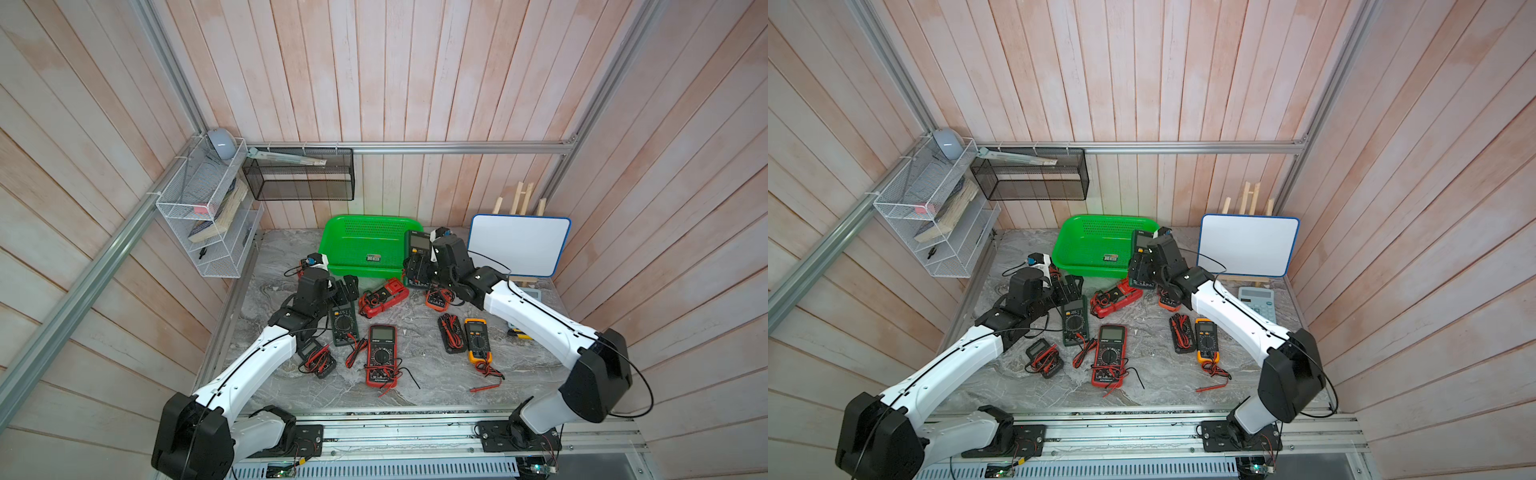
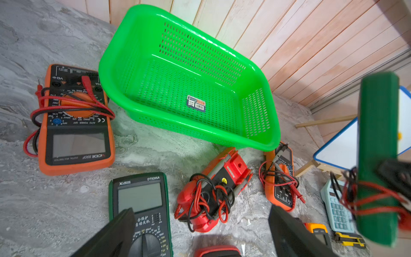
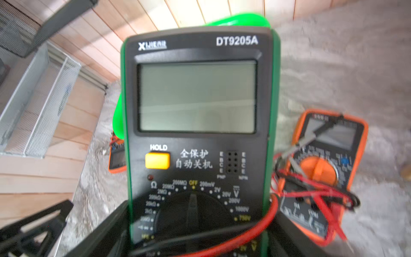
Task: Put the multimeter into the basket
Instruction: Pick up the multimeter from the center of the board, then place the multimeter in the basket.
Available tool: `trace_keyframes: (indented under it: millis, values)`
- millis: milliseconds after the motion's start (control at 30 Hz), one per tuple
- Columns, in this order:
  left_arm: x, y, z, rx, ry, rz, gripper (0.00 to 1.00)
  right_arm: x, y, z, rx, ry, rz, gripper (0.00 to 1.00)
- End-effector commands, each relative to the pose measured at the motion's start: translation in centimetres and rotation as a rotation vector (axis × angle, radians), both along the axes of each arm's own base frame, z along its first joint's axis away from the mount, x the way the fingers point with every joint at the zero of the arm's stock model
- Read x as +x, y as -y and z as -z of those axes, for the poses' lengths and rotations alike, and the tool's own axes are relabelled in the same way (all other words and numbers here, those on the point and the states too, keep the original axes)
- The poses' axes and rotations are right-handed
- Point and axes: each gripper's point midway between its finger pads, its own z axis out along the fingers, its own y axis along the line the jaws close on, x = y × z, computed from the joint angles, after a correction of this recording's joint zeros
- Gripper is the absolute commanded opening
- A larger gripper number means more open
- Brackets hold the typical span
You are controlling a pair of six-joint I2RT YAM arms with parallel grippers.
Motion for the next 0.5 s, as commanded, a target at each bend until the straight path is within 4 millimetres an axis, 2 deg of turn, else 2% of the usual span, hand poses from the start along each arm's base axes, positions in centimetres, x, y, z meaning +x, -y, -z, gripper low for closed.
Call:
trace_keyframes:
  millis: [0,100,233,333,467]
  values:
    - [0.7,0.0,-0.4,0.038,0.018,0.021,1.0,4.8,0.0,-3.0,-0.007,0.124,0.012,0.43]
    - [1.1,0.0,-0.4,0.047,0.017,0.023,1.0,8.5,0.1,-3.3,-0.038,0.151,0.043,0.43]
    - [1.5,0.0,-0.2,0.067,0.009,0.022,0.99,12.8,-0.4,-2.1,-0.115,0.151,0.051,0.43]
    - [1.8,0.0,-0.1,0.082,0.006,0.023,1.0,15.1,-0.9,-0.4,-0.16,0.133,0.054,0.43]
    - [2.2,0.1,0.1,0.096,-0.003,0.024,1.0,17.0,-1.9,2.2,-0.186,0.096,0.048,0.43]
